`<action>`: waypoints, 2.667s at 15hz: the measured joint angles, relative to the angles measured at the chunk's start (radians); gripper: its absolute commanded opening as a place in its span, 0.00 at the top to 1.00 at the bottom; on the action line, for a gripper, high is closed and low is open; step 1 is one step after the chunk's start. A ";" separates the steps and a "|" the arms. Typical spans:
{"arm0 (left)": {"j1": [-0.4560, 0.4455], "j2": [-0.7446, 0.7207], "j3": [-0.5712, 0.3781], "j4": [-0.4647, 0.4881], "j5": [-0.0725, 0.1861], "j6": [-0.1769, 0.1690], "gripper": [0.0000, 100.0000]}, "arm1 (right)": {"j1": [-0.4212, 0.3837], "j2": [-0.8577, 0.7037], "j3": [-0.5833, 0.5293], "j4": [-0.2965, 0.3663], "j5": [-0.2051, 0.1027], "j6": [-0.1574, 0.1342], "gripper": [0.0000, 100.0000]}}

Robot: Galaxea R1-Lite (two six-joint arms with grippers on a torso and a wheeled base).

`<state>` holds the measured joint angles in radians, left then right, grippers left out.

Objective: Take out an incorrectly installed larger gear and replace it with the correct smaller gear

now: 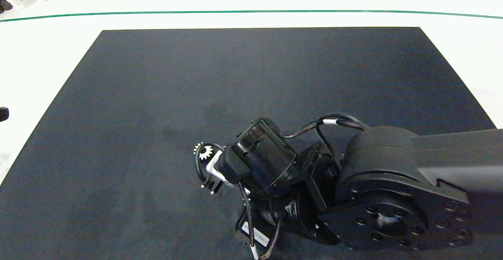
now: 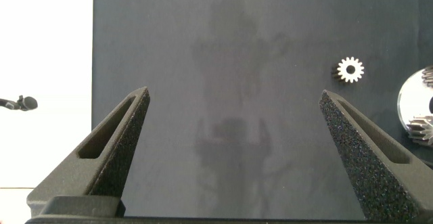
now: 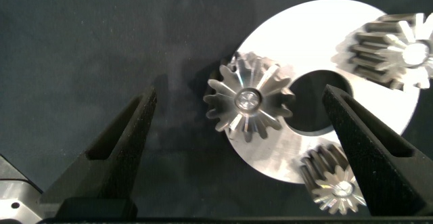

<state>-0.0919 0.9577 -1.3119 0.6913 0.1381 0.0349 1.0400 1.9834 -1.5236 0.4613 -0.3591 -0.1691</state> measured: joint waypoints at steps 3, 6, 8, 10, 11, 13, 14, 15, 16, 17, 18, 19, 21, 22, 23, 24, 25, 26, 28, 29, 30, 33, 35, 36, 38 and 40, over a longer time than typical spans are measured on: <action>0.000 -0.004 0.001 -0.001 0.000 0.003 0.00 | -0.004 0.017 -0.001 -0.004 0.000 0.002 0.09; 0.000 -0.006 0.002 0.000 0.000 0.003 0.00 | -0.009 0.026 0.000 -0.004 0.001 0.005 0.17; 0.000 -0.007 0.002 0.000 0.000 0.004 0.00 | -0.016 0.032 0.001 -0.004 0.000 0.007 0.20; 0.000 -0.009 0.002 0.000 0.000 0.004 0.00 | -0.025 0.035 0.002 -0.008 0.000 0.009 0.24; 0.000 -0.010 0.003 0.000 0.000 0.005 0.00 | -0.028 0.035 0.002 -0.010 0.003 0.009 0.26; 0.000 -0.012 0.004 0.000 0.000 0.005 0.00 | -0.032 0.036 0.002 -0.011 0.004 0.009 0.30; 0.000 -0.012 0.004 0.000 0.000 0.005 0.00 | -0.032 0.036 0.002 -0.011 0.004 0.009 0.32; 0.000 -0.013 0.005 0.000 0.000 0.005 0.00 | -0.032 0.036 0.002 -0.010 0.004 0.009 0.35; 0.000 -0.014 0.005 0.000 0.000 0.005 0.00 | -0.032 0.036 0.002 -0.010 0.003 0.008 0.36; 0.000 -0.014 0.005 0.000 0.000 0.005 0.00 | -0.032 0.036 0.002 -0.010 0.003 0.006 0.38; 0.000 -0.014 0.005 0.000 0.000 0.005 0.00 | -0.032 0.036 0.002 -0.009 0.002 0.005 0.41; 0.000 -0.015 0.005 0.000 0.000 0.005 0.00 | -0.032 0.035 0.002 -0.008 0.001 0.005 0.42; 0.000 -0.015 0.006 0.000 0.000 0.005 0.00 | -0.031 0.034 0.004 -0.004 0.001 0.005 0.47; 0.000 -0.015 0.006 0.000 0.000 0.005 0.00 | -0.031 0.033 0.006 -0.004 0.001 0.005 0.48; 0.000 -0.016 0.006 0.000 0.000 0.005 0.00 | -0.031 0.032 0.006 -0.004 0.001 0.004 0.50; 0.000 -0.016 0.006 0.000 0.000 0.005 0.00 | -0.031 0.030 0.007 -0.001 0.001 0.001 0.53; 0.000 -0.016 0.006 0.000 0.000 0.005 0.00 | -0.030 0.028 0.011 0.001 0.000 0.000 0.54; 0.000 -0.016 0.006 -0.001 0.000 0.004 0.00 | -0.029 0.027 0.013 0.002 0.000 0.001 0.56; 0.000 -0.016 0.006 -0.002 0.000 0.005 0.00 | -0.029 0.024 0.014 0.002 -0.001 0.002 0.60; 0.001 -0.016 0.007 -0.002 0.000 0.005 0.00 | -0.029 0.023 0.014 0.002 -0.001 0.003 0.62; 0.001 -0.016 0.006 -0.001 0.000 0.005 0.00 | -0.028 0.018 0.014 0.002 0.000 0.003 0.65; 0.000 -0.016 0.008 -0.002 0.000 0.004 0.00 | -0.027 0.005 0.015 0.001 0.001 0.007 0.71; 0.000 -0.017 0.008 -0.002 0.000 0.005 0.00 | -0.028 -0.007 0.015 0.000 0.001 0.008 0.74; 0.000 -0.018 0.008 -0.002 0.000 0.005 0.00 | -0.027 -0.019 0.014 0.000 0.001 0.008 0.77; 0.000 -0.021 0.008 -0.002 0.000 0.006 0.00 | -0.020 -0.060 0.018 0.002 0.000 0.008 0.80; 0.000 -0.022 0.008 -0.002 0.000 0.007 0.00 | -0.005 -0.116 0.046 0.002 0.000 0.008 0.84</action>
<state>-0.0919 0.9357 -1.3040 0.6894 0.1385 0.0423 1.0347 1.8674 -1.4772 0.4636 -0.3587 -0.1615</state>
